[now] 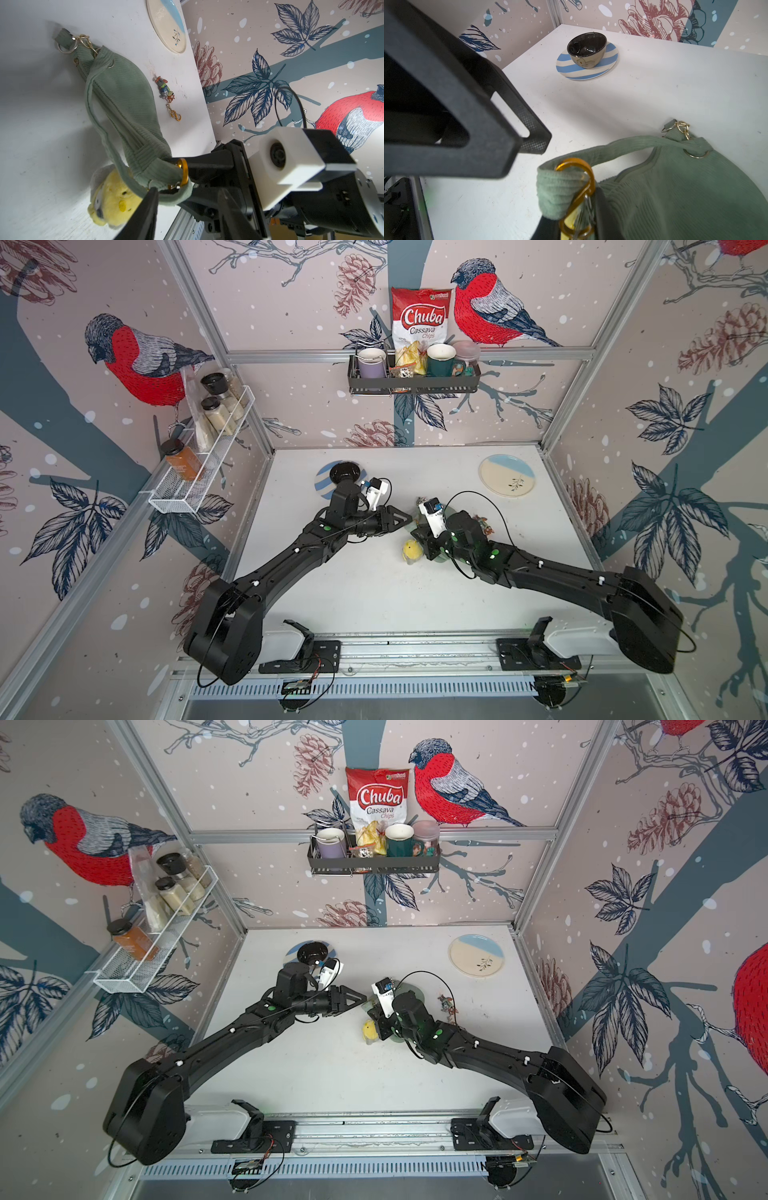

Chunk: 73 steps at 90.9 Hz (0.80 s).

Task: Remove the decoration from the bag
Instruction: Remove the decoration item from the bag.

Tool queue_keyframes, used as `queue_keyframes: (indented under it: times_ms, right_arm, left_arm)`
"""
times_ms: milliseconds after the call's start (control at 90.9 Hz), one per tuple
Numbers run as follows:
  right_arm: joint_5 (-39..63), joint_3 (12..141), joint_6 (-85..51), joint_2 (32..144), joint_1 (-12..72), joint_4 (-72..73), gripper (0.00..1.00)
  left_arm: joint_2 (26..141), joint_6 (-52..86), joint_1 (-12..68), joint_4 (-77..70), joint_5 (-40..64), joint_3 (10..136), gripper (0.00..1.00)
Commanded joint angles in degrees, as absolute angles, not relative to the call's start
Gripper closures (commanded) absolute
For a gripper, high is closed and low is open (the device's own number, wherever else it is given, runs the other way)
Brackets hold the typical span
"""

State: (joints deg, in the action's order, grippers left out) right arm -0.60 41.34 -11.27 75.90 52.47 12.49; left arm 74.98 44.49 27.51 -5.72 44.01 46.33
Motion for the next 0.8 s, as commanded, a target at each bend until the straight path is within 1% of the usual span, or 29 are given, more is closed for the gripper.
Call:
queue_keyframes:
  times_ms: [0, 66, 165, 220, 297, 363, 418, 462, 495, 605, 792]
  right_arm:
    - [-0.31, 42.05, -8.87, 75.40, 52.53, 12.93, 1.00]
    - [0.75, 42.37, -8.50, 75.28, 52.44, 12.65, 1.00]
    - [2.84, 43.49, -8.34, 75.40, 52.19, 10.83, 1.00]
    - [4.22, 43.92, -8.18, 75.34, 51.98, 9.93, 1.00]
    - [6.21, 44.14, -8.29, 75.07, 51.51, 9.29, 1.00]
    - [7.97, 44.71, -8.51, 74.90, 50.69, 7.75, 1.00]
    - [9.71, 45.30, -8.13, 74.60, 49.75, 6.19, 1.00]
    - [10.84, 45.74, -7.53, 74.37, 49.20, 4.84, 1.00]
    - [11.88, 46.30, -6.84, 74.24, 48.79, 3.64, 1.00]
    - [14.50, 48.16, -5.03, 73.74, 47.27, -2.50, 1.00]
    - [20.10, 52.15, -1.89, 74.66, 45.76, -12.74, 1.00]
  left_arm:
    - [74.36, 42.49, 27.95, -11.01, 44.19, 44.16, 0.51]
    - [74.48, 40.29, 28.75, -10.97, 43.42, 43.61, 0.49]
    - [74.68, 37.82, 29.80, -10.20, 43.23, 44.07, 0.49]
    - [74.71, 36.89, 30.05, -9.87, 43.28, 44.25, 0.51]
    - [74.92, 36.12, 30.13, -9.49, 43.66, 44.40, 0.57]
    - [75.21, 36.08, 30.14, -9.85, 45.17, 44.36, 0.69]
    - [75.40, 35.80, 30.15, -9.89, 46.53, 44.13, 0.82]
    - [75.41, 34.78, 30.15, -8.69, 46.91, 44.42, 0.94]
    - [75.34, 33.22, 30.03, -6.74, 46.56, 44.88, 1.00]
    - [74.45, 27.95, 29.08, 1.58, 43.31, 47.73, 1.00]
    - [74.16, 27.57, 28.60, 4.16, 42.07, 50.72, 1.00]
